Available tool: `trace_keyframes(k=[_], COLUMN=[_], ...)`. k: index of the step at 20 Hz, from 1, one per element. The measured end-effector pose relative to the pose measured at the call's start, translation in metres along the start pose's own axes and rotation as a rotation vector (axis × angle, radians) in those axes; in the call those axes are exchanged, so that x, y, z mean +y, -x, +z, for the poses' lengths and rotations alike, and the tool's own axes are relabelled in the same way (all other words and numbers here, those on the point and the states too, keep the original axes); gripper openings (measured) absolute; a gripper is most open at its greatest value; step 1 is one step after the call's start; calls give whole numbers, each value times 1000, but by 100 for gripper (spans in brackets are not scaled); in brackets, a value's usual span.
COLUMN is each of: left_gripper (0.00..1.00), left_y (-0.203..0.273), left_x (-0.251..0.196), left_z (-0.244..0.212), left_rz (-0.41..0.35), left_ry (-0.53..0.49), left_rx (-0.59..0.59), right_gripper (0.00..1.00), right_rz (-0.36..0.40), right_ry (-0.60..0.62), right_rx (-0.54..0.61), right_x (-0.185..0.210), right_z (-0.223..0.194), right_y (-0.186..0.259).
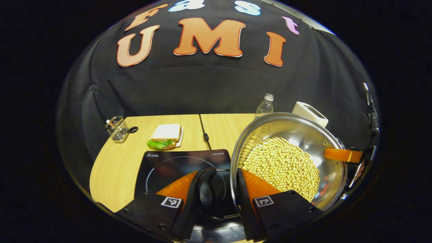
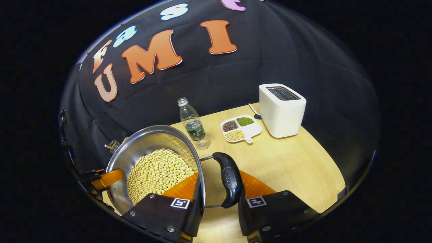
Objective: First push the handle of the pot to place it horizontally, then grasp the pot with both hands and set it on the induction cooktop.
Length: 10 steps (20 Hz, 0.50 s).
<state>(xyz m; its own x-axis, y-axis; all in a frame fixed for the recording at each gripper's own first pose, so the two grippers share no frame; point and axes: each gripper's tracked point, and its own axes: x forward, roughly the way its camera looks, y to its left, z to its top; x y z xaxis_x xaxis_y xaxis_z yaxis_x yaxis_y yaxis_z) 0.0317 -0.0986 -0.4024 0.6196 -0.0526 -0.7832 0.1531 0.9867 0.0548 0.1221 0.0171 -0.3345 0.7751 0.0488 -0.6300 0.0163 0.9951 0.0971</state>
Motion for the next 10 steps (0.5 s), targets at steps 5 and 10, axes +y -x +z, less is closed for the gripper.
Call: trace_keyframes(k=[5,10], left_gripper=[60,67], left_y=[17,28], left_x=[45,91], left_z=[-3,-9], left_rz=[36,79], left_ry=[23,43], left_rx=[-1,12], right_gripper=[47,47], right_rz=[36,76], right_ry=[25,41], right_rx=[4,29], right_x=[43,87], right_z=[-4,-17], right_y=[6,-7])
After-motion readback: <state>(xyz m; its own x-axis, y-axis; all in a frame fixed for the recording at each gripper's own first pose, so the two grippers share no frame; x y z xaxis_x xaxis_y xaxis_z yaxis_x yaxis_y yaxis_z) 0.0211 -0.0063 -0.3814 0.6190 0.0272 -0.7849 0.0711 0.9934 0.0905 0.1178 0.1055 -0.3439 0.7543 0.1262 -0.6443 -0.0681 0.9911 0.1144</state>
